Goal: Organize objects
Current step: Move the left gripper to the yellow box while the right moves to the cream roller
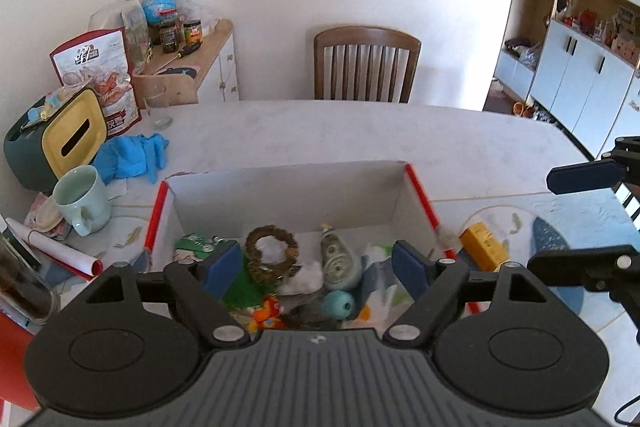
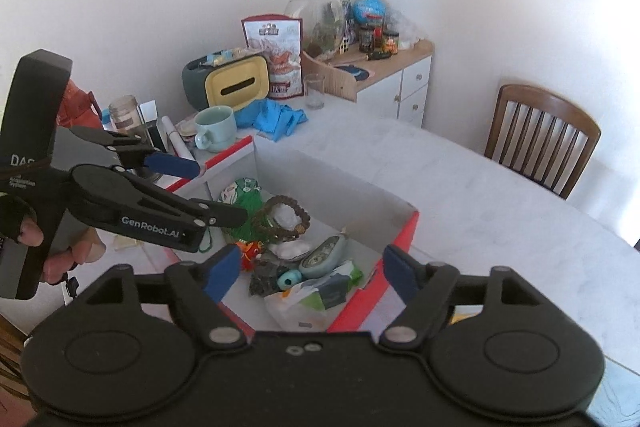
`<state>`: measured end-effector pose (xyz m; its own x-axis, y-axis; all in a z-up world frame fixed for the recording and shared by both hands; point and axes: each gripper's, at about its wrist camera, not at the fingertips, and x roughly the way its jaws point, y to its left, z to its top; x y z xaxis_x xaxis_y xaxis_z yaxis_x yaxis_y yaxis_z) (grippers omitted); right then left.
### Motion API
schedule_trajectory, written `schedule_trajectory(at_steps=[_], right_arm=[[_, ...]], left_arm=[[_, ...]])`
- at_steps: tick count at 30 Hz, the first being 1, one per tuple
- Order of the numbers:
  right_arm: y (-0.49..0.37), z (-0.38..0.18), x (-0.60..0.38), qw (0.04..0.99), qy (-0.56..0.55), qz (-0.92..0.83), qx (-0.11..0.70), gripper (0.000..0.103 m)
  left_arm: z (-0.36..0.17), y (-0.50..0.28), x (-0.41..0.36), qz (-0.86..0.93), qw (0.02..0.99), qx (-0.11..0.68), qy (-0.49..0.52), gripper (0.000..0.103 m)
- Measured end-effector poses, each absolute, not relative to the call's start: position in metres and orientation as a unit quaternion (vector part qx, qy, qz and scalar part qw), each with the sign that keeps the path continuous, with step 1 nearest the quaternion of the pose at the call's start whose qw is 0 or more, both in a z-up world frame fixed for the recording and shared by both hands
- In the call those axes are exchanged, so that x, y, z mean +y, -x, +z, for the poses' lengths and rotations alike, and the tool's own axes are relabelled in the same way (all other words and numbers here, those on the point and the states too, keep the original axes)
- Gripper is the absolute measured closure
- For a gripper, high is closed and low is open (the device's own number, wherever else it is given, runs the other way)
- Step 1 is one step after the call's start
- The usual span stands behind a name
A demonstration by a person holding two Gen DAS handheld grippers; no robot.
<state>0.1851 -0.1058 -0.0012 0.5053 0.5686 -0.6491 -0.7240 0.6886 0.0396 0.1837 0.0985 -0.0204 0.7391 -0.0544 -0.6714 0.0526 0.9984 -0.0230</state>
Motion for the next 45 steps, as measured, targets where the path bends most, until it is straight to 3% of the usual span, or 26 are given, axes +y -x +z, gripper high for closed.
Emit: schedule_trajectory(at_steps=[3, 15, 19, 21, 25, 45], right_arm=[[-0.183, 0.003, -0.116, 0.863, 0.119, 0.373, 0.320, 0.018], [-0.195, 0.002, -0.179, 0.873, 0.092, 0.355, 0.323, 0.009], [-0.202, -0.004, -0.203, 0.874, 0.083, 0.347, 0.329, 0.008], [-0.206, -0.007, -0.213, 0.875, 0.082, 0.344, 0.332, 0.008], [-0.215, -0.016, -0.232, 0.874, 0.078, 0.339, 0.340, 0.008], [-0.280, -0.064, -0.288, 0.863, 0.101, 0.305, 0.389, 0.009]], left_arm=[[-0.016, -0.182, 0.085, -0.029, 0.936, 0.352, 0.001, 0.020], [-0.013, -0.191, 0.022, -0.054, 0.936, 0.348, 0.018, 0.017], [-0.018, -0.199, 0.001, -0.059, 0.934, 0.352, 0.019, 0.015], [-0.020, -0.203, -0.010, -0.061, 0.934, 0.353, 0.022, 0.007], [-0.026, -0.210, -0.032, -0.064, 0.935, 0.348, 0.027, 0.002], [-0.080, -0.221, -0.105, -0.049, 0.933, 0.357, -0.007, 0.002]])
